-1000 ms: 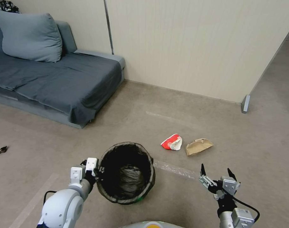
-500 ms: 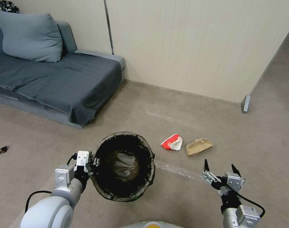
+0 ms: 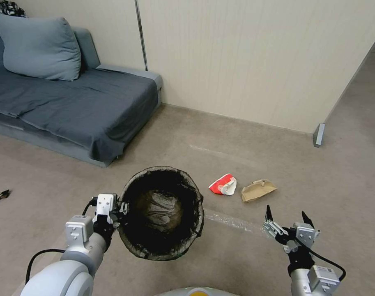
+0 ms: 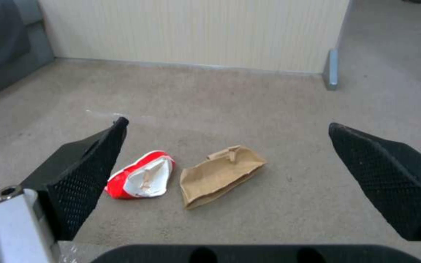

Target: Pick up the trash bin, then pick up the garbage from the floor and place it into the trash bin.

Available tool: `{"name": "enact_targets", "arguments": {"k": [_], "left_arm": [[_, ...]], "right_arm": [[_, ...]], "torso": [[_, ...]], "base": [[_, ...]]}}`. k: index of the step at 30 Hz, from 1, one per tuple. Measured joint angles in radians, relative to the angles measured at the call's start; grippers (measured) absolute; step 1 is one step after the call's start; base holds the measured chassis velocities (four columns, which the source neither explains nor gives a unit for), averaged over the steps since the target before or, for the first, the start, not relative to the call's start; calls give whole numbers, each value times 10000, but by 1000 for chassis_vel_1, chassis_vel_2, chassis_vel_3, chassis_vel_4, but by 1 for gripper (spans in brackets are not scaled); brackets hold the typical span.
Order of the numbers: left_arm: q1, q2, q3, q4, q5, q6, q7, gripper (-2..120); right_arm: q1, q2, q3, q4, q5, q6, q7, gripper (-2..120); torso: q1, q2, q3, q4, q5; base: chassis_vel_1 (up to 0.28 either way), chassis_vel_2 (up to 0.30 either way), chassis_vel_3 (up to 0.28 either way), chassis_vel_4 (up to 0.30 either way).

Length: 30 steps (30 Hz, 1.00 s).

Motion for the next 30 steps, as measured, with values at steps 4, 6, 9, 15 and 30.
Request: {"name": "enact_targets", "arguments": {"k": [4, 6, 9, 15, 30], "left_arm": [[-5, 37, -5, -48, -20, 0, -7, 1], [-5, 45, -7, -56, -25, 0, -21, 1], [11, 56, -13, -76, -31, 0, -36, 1], [-28, 212, -56, -77, -106, -52, -36, 1], [-201, 534, -158, -77, -503, -172, -12, 1]], "right_arm": [[636, -28, 173, -113, 353, -799, 0, 100], [860, -61, 219, -155, 470, -1050, 0, 100], [1458, -144, 291, -350, 723, -1606, -18, 100], [2814, -379, 291, -971, 1116, -2620, -71, 100], [5640, -1719, -259, -3361, 4605, -4383, 1571, 100]], "torso": [[0, 0, 0, -1, 0], [0, 0, 0, 0, 0], [0, 0, 0, 0, 1], [0, 0, 0, 0, 0], [1, 0, 0, 0, 2]], "base": [[0, 0, 0, 0], [0, 0, 0, 0], [0, 0, 0, 0], [0, 0, 0, 0], [0, 0, 0, 0]]}}
